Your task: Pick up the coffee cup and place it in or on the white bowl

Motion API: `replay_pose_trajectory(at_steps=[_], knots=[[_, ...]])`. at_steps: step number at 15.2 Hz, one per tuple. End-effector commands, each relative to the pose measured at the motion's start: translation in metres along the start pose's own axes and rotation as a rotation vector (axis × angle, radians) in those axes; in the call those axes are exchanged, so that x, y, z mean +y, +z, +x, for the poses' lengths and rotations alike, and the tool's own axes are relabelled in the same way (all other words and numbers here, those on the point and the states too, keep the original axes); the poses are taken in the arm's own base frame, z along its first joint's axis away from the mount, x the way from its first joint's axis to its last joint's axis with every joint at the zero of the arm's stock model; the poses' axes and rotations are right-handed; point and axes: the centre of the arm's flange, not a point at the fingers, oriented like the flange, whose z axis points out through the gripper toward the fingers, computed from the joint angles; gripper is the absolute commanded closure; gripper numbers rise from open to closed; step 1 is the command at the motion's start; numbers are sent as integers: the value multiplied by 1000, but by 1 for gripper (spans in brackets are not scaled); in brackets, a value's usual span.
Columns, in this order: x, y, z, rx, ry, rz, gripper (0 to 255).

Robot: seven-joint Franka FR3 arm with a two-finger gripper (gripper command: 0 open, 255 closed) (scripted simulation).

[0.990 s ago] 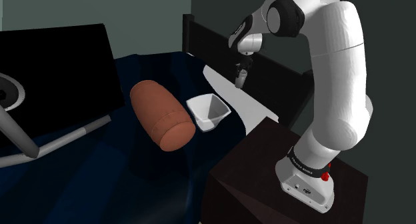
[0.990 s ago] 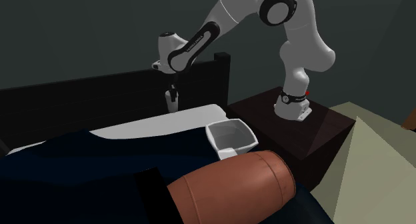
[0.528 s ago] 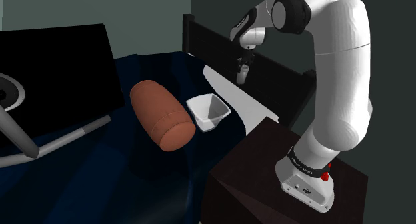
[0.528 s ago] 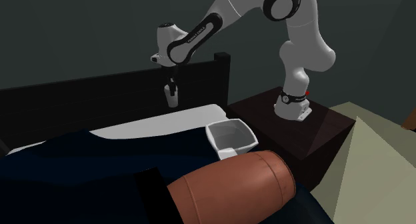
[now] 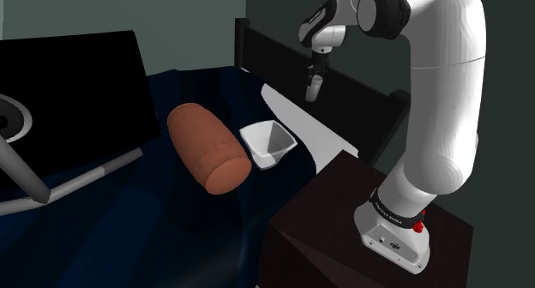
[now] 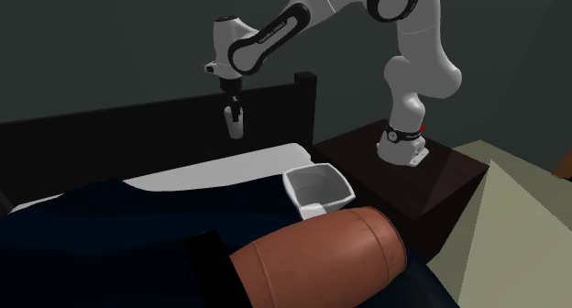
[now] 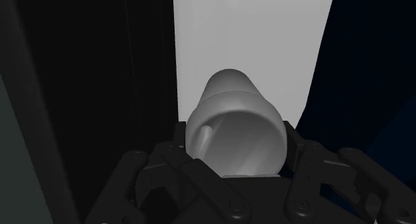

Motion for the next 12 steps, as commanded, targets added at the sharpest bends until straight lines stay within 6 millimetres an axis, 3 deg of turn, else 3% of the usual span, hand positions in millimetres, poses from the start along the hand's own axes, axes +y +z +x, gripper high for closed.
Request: replay_pose_trajectory(at_steps=[1, 12], knots=[[-1, -10, 0, 0, 0, 0, 255], [7, -68, 2, 0, 0, 0, 255]])
